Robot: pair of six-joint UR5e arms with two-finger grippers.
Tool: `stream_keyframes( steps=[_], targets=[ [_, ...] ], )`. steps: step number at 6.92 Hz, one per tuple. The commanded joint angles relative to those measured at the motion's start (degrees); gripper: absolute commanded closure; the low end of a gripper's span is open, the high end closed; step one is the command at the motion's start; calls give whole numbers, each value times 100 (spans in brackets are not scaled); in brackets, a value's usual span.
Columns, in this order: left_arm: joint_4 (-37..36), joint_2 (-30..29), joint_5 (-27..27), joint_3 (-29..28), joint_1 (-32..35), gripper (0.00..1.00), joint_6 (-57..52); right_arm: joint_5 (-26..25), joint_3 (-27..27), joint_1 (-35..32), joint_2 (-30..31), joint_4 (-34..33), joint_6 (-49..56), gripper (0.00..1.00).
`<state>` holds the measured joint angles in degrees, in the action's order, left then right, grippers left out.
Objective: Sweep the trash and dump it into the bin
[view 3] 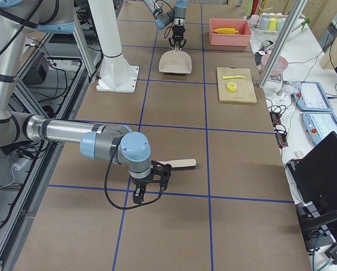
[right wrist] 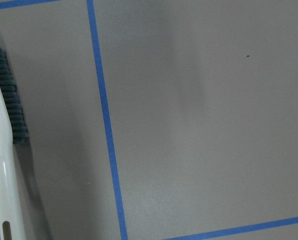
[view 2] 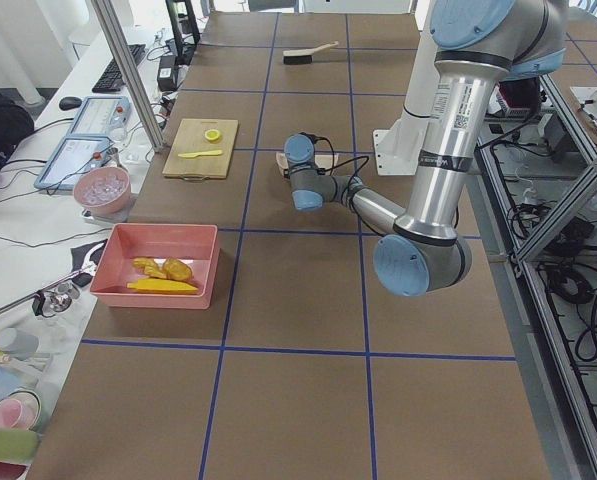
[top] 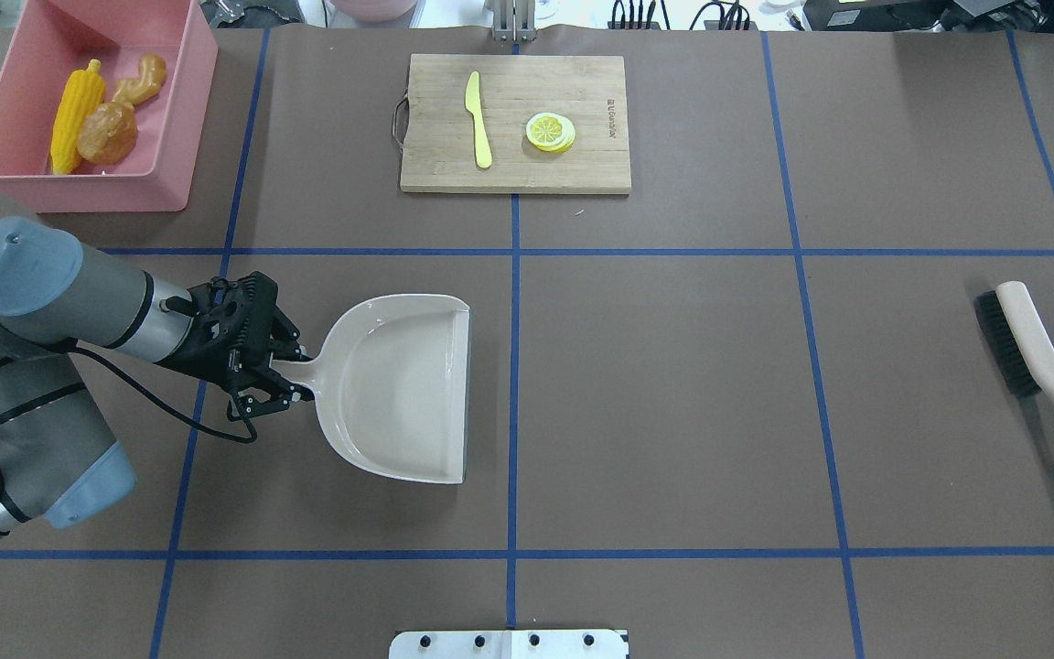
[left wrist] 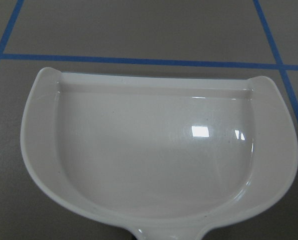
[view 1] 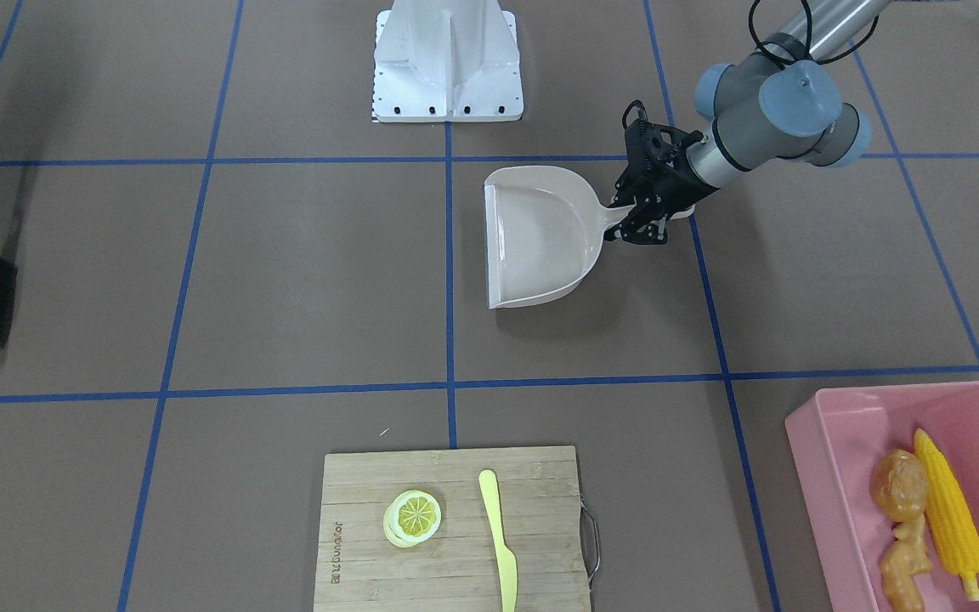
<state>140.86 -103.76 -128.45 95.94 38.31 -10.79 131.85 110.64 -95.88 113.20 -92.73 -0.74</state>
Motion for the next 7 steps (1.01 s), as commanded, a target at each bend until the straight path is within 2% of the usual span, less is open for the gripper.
stream_keyframes(
  steps=[1,5,7],
  targets=[
    [-41,-196,22,-188,9,100,15,-168,-7,123,-52,-8,4,0],
    [-23,-373,13,-374,18,100,-11,-212,-7,123,-140,0,-5,0],
    [-41,-382,22,-374,9,100,-20,-221,-120,218,-438,9,4,0]
  ],
)
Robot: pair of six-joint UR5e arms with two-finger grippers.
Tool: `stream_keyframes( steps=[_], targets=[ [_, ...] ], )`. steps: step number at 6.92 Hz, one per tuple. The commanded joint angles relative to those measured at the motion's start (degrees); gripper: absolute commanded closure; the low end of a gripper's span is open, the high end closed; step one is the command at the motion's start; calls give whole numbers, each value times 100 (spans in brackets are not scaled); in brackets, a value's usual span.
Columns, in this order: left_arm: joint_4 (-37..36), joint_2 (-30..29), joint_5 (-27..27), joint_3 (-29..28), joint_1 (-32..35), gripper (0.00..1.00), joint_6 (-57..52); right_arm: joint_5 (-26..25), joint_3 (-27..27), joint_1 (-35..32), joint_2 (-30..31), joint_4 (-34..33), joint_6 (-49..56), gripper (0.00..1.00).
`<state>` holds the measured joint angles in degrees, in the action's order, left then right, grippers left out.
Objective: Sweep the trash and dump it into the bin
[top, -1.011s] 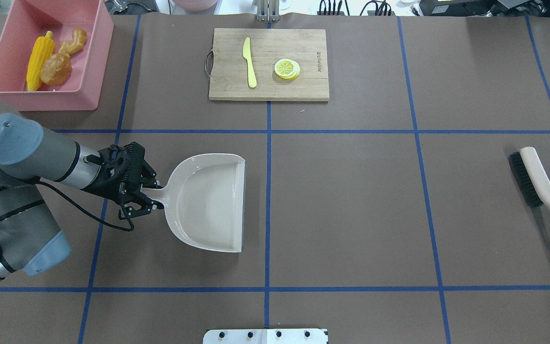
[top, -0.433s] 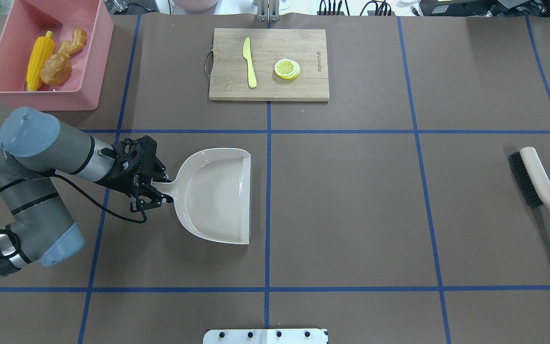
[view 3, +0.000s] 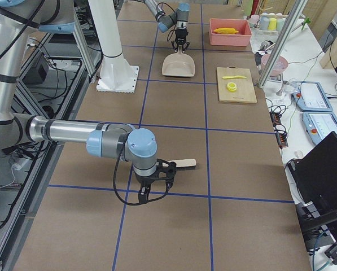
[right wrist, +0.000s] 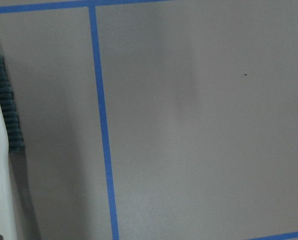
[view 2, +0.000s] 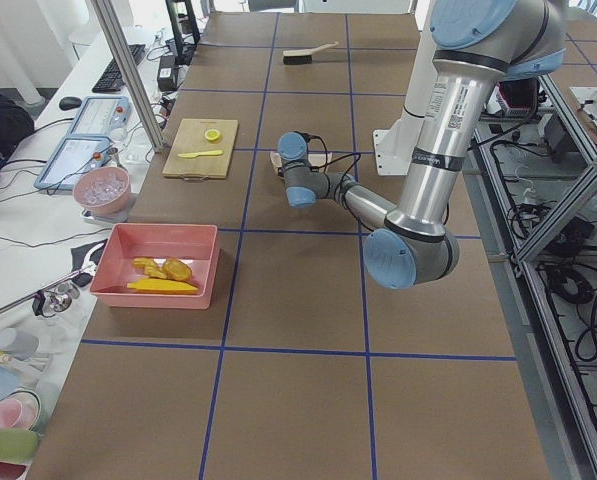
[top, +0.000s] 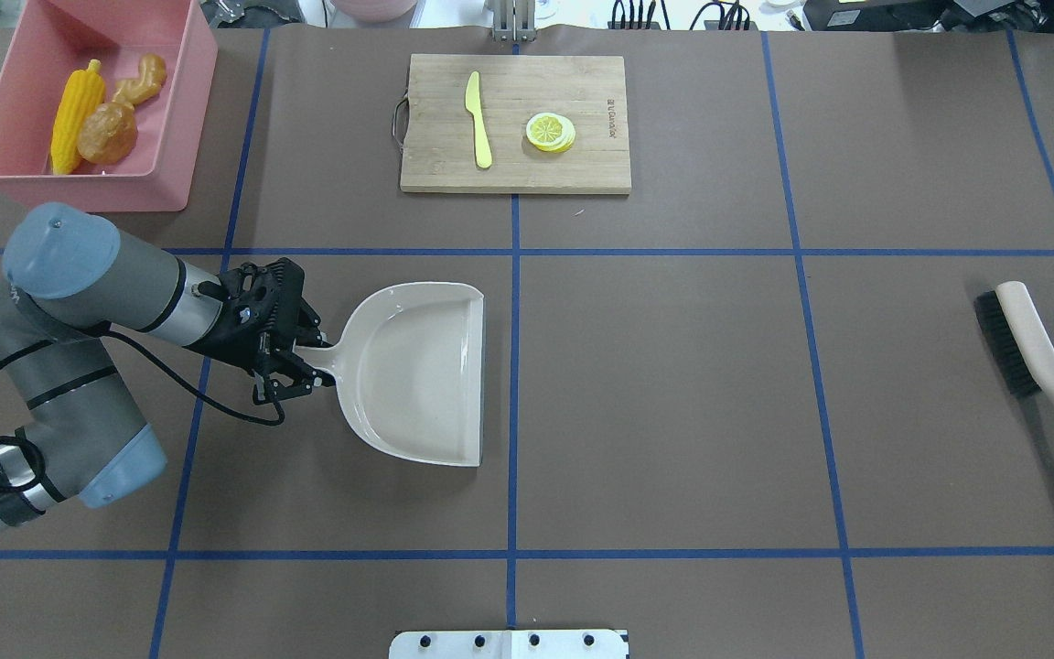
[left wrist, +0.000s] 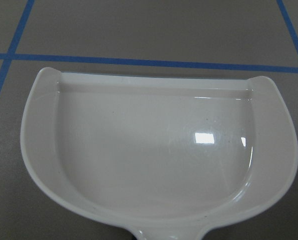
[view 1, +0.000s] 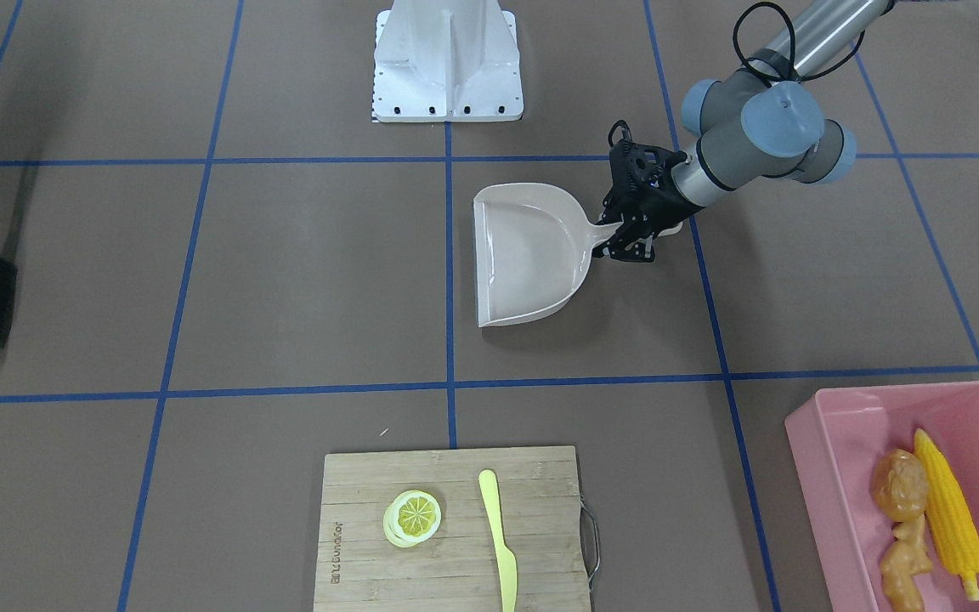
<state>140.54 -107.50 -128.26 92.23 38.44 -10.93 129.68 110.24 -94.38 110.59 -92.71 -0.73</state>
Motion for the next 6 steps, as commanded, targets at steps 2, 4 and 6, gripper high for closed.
stream_keyframes(
  steps=[2,4,6],
  targets=[
    [-9,-7,3,-12,-12,100,-5,-22,-291,358,-573,-1,-6,0],
    [-18,-16,3,-12,-12,96,-5,5,-293,350,-521,-1,-15,0],
    [-18,-16,12,-20,-21,79,-14,22,-266,350,-521,-1,-15,0]
  ],
)
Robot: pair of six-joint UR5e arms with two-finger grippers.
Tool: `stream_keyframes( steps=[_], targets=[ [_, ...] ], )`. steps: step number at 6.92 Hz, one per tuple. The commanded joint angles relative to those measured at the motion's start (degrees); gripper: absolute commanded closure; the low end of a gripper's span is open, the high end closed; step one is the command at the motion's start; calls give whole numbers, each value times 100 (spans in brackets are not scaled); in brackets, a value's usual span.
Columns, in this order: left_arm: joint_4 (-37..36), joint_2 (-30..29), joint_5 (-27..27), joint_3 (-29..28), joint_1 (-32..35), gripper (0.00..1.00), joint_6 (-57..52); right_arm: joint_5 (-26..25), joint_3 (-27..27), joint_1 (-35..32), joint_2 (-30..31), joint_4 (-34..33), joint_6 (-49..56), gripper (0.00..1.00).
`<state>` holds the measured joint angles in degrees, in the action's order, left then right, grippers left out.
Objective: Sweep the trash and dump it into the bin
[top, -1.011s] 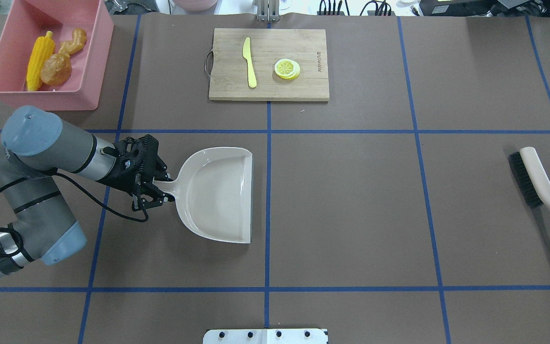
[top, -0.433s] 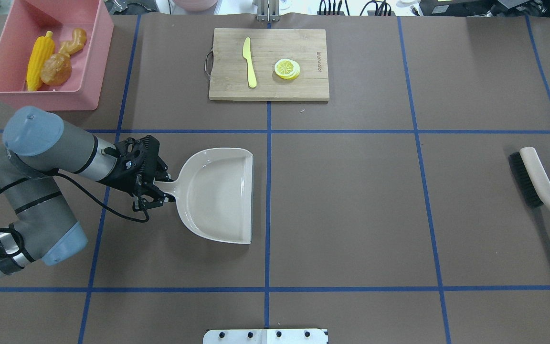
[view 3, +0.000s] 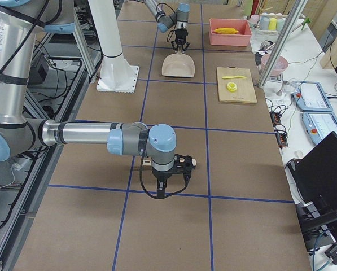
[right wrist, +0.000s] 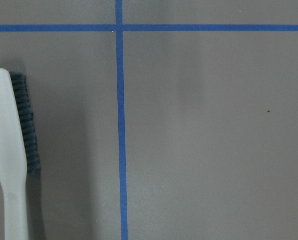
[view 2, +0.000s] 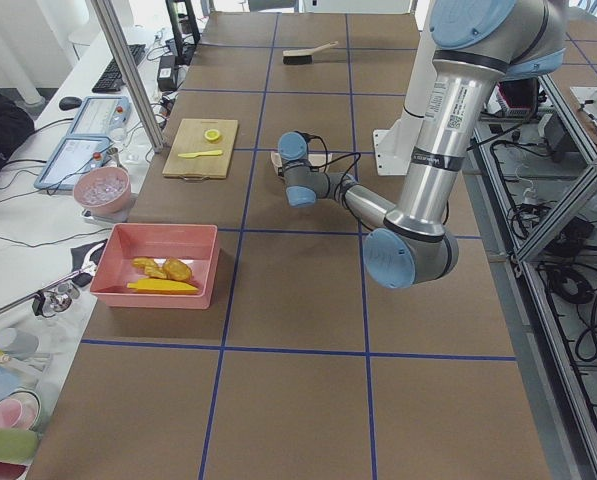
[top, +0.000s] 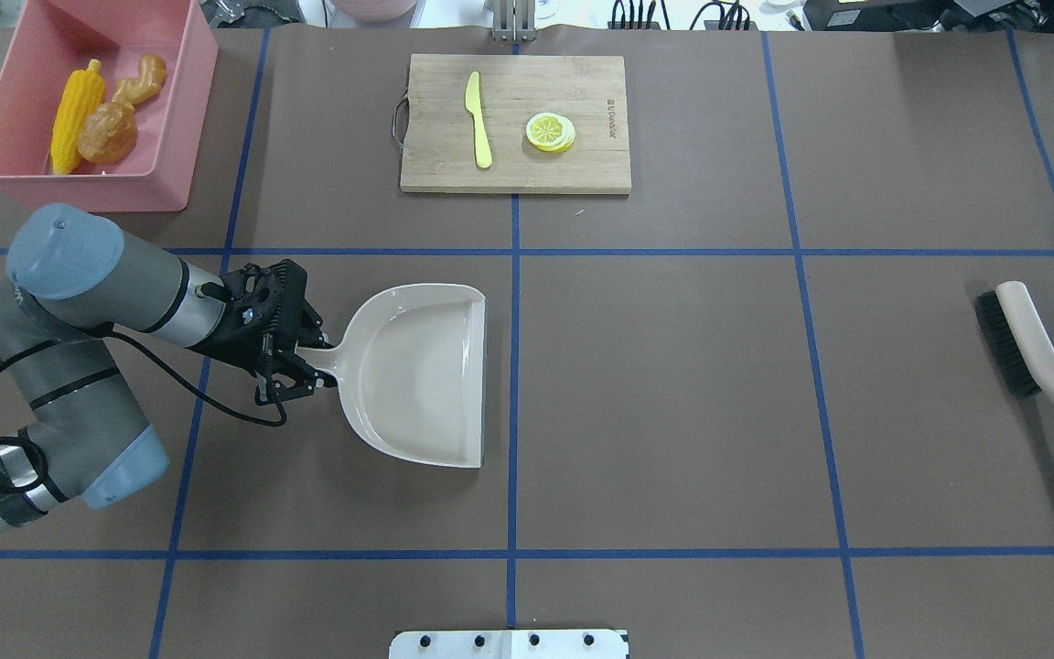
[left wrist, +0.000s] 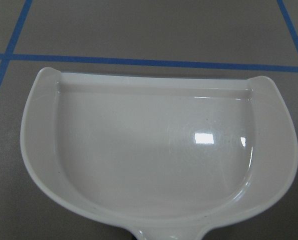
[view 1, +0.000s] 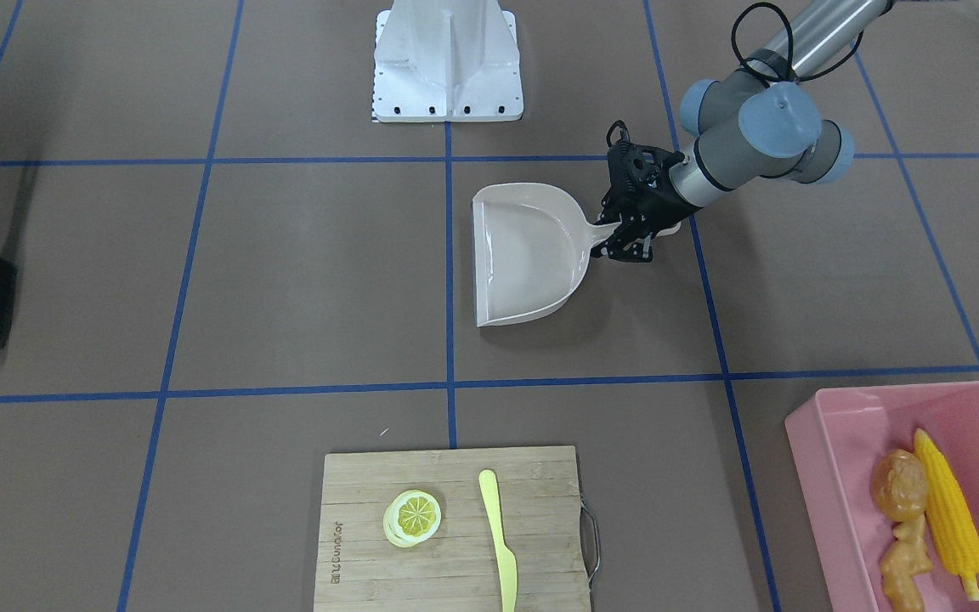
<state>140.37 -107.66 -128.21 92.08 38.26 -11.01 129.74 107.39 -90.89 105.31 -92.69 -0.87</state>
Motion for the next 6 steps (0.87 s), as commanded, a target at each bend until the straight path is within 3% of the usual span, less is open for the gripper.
stream_keyframes(
  steps=[1,2,4,6],
  targets=[
    [-1,-18,7,-49,-12,69,-6,68,54,1,7,-4,-1,0],
    [-1,-9,7,-50,-3,55,-6,112,45,1,25,-4,-1,0],
    [8,-9,-2,-32,-3,3,-6,156,45,-8,51,-12,-1,0],
    [8,43,-11,64,23,3,-6,165,54,-8,60,-12,-1,0]
  ],
)
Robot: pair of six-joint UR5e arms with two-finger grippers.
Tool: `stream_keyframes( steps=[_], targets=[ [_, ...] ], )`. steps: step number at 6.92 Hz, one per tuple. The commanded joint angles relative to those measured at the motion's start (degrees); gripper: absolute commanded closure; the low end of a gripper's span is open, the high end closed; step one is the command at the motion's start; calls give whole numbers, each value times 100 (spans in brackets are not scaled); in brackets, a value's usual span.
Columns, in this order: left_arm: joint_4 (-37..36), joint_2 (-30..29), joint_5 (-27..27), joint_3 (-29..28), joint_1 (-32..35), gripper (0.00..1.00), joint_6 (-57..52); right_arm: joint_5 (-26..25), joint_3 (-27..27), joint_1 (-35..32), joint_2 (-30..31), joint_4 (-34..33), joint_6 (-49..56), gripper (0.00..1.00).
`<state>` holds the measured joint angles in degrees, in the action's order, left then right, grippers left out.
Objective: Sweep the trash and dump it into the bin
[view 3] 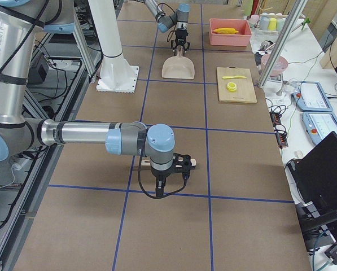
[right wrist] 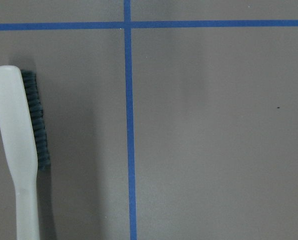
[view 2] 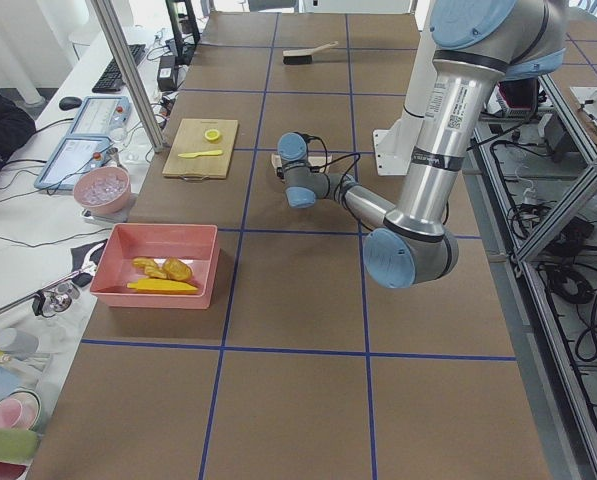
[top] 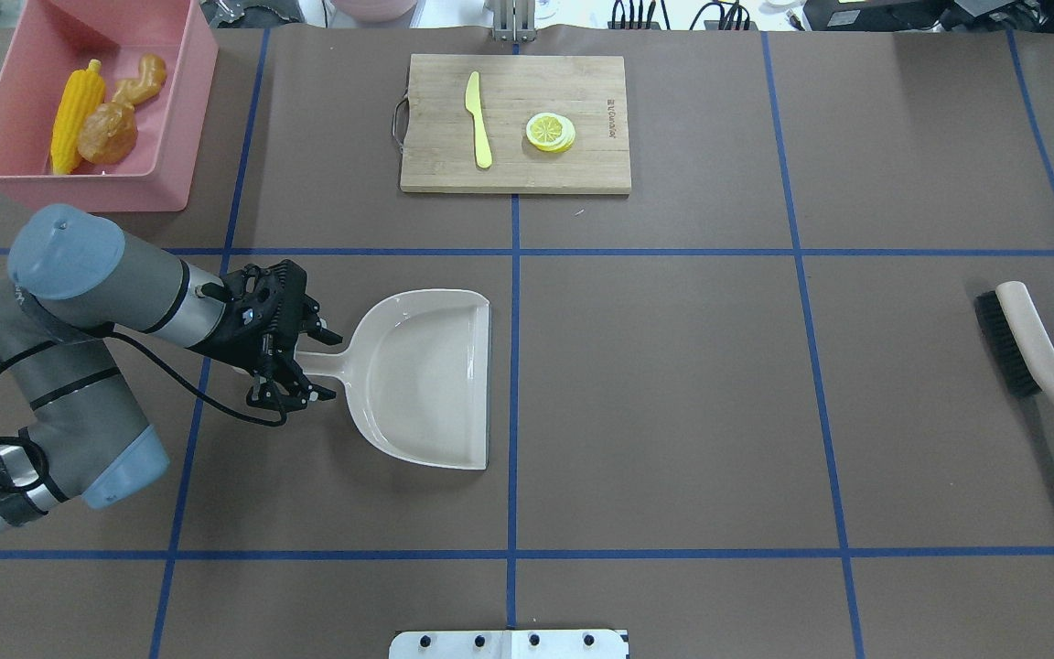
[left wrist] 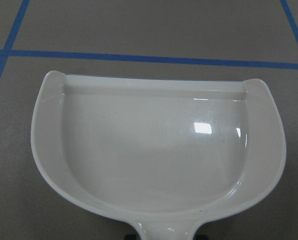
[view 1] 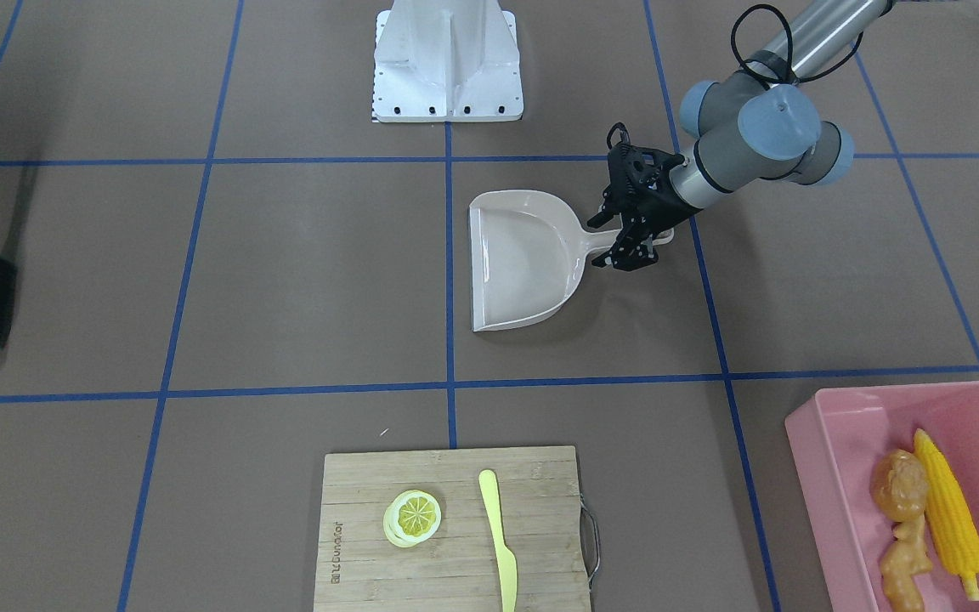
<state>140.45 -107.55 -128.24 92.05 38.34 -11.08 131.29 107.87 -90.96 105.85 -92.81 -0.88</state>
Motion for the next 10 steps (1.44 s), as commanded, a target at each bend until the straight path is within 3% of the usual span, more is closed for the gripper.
stream_keyframes(
  steps=[1,3,5,8,10],
  targets=[
    [0,59,-34,224,68,3,0,11,-2,-1,6,0,-9,0],
    [-26,409,-43,707,339,2,18,133,6,-10,-3,0,-9,0],
    [-43,385,44,718,743,2,53,151,-2,-10,6,0,-9,0],
    [-193,340,1744,726,1130,2,62,151,-11,-10,6,0,-9,0],
    [-952,402,1856,727,1472,2,79,160,-29,-10,14,0,-9,0]
  ],
)
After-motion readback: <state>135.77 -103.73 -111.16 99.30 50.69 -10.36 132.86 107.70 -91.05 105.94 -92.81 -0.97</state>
